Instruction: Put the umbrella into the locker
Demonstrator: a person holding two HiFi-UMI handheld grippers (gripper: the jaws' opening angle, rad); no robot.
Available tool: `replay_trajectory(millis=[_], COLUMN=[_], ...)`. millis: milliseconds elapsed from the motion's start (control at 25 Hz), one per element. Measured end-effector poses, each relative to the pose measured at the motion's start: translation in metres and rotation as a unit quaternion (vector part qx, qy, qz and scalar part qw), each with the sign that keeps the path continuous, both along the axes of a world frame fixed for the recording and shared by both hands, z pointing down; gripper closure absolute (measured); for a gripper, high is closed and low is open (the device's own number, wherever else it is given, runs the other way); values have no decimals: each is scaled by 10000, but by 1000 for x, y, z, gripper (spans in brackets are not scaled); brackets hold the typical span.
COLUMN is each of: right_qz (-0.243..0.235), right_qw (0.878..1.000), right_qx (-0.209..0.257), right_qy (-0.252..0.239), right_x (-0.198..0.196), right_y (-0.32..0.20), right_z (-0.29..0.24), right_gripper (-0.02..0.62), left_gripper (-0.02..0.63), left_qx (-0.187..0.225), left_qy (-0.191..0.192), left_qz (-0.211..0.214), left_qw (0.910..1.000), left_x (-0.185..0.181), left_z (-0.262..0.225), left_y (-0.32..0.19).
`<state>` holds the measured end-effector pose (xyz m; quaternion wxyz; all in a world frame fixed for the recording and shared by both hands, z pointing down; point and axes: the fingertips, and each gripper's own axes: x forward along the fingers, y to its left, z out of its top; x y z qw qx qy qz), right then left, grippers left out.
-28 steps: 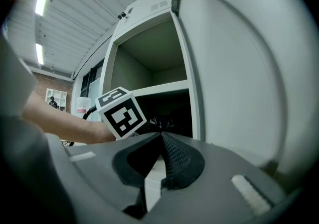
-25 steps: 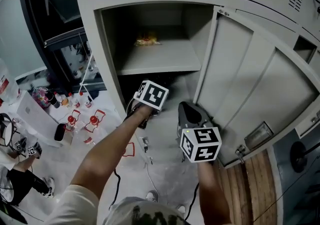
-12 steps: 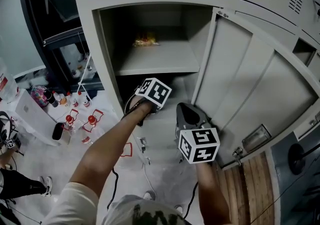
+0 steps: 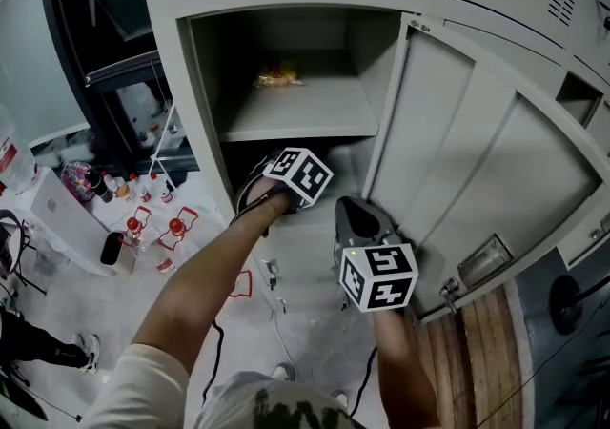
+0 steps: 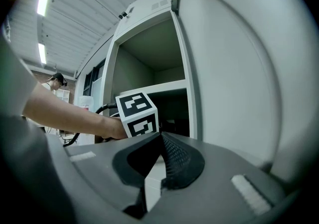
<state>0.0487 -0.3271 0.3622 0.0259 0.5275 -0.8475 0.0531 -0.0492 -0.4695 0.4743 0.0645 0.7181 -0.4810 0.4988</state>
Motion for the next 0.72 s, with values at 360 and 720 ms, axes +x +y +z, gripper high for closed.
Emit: replay_trajectory(millis=[360, 720], right_qz=[22, -38], right_qw=[10000, 10000], right_qx=[-31, -78], right_qy=[-19, 0], right_x=[3, 3], right_y=[3, 7], right_z=[3, 4], right_gripper=[604, 604], left_gripper=[449, 376], left_qx=[-14, 199], left_qy=[-219, -329], left_qz=[28, 133], left_qw=[9998, 9992], left_x=[-2, -1], left_z=[1, -1], left_y=[-1, -1])
